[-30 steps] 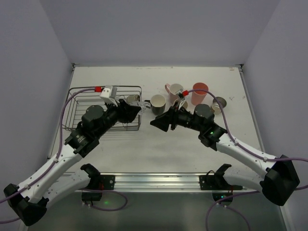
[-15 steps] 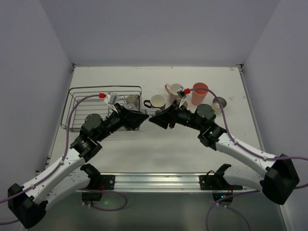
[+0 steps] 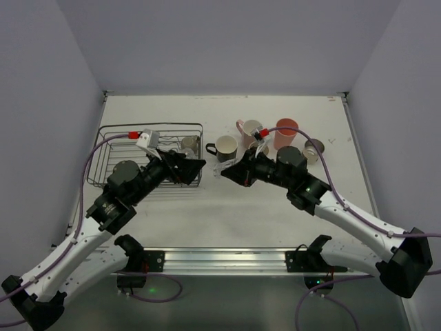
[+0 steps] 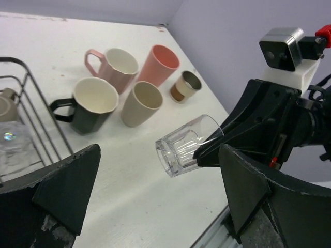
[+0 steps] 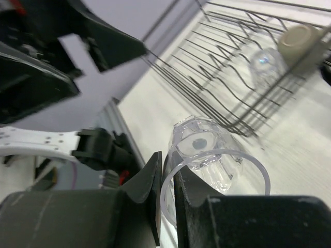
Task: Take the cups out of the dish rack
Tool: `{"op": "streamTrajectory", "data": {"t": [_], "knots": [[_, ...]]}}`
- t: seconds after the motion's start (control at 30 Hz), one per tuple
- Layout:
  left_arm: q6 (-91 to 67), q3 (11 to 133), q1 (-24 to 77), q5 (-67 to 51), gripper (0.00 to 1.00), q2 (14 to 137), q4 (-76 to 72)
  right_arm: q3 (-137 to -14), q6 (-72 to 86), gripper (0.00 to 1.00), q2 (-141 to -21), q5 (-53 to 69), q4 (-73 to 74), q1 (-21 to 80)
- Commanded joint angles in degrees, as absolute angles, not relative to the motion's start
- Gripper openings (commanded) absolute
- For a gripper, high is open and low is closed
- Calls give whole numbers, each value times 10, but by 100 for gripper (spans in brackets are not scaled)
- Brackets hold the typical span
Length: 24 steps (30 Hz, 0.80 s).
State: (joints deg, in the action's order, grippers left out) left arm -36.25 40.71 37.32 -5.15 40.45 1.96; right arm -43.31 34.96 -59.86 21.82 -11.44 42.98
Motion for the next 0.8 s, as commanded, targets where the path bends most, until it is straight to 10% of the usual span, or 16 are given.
{"op": "streamTrajectory", "data": {"t": [0.0,0.77], "knots": [[-282,453,375,48,100,390,126,-491,266,3,-614,154,52,428],[-241,437,374,181,96,517,157,-703,173,10,-1003,-118,274,489]]}}
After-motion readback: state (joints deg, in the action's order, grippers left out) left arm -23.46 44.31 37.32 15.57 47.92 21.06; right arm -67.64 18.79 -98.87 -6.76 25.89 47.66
